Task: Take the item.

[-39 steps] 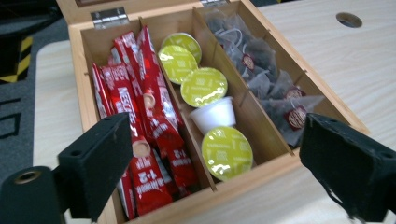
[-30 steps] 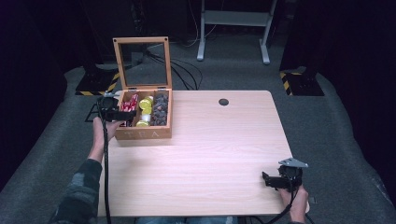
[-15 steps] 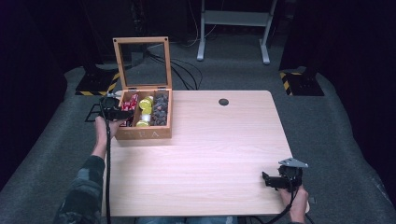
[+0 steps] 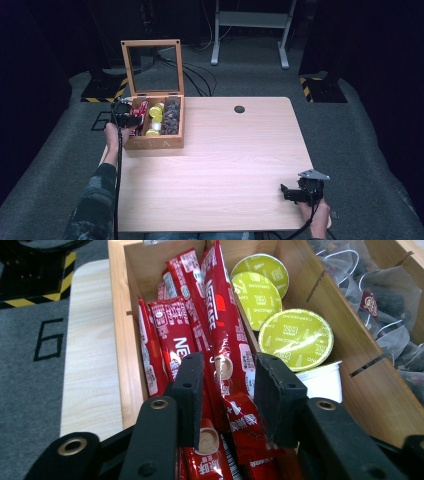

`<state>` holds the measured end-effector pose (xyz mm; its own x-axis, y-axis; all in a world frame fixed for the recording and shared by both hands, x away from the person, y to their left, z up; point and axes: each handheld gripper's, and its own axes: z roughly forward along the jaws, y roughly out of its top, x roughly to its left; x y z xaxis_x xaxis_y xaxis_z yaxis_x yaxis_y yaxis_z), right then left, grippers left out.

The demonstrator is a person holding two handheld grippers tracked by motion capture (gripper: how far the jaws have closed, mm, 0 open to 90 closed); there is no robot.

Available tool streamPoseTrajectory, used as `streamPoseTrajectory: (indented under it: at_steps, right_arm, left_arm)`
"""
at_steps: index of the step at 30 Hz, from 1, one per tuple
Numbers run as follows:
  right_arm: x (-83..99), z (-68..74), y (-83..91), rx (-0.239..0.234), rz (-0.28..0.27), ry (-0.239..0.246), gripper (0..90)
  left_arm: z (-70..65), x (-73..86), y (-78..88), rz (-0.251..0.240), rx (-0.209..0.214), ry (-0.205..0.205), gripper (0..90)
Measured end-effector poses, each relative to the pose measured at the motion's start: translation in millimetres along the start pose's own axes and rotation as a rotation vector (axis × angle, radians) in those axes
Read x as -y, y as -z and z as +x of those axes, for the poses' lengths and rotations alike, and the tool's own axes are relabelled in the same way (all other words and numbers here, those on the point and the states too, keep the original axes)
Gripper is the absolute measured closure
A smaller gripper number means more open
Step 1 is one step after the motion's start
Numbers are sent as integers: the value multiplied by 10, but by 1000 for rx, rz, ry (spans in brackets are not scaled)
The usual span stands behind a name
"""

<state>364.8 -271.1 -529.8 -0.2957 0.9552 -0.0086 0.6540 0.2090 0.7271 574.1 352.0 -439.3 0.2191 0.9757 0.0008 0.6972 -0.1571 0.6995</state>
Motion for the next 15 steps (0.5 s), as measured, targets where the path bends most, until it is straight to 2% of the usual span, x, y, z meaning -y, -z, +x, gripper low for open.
streamPoseTrajectory:
  at_steps: [7,12,15]
  right_arm:
    - [1,-5,3,-7,3,5,12]
    - [1,-5,3,-7,4,4,11]
    - [1,-5,3,-8,3,4,12]
  left_arm:
    - [18,20,-38,15,5,-3,704]
    - [41,49,-68,27,13,24,731]
    - [45,49,-63,28,8,25,729]
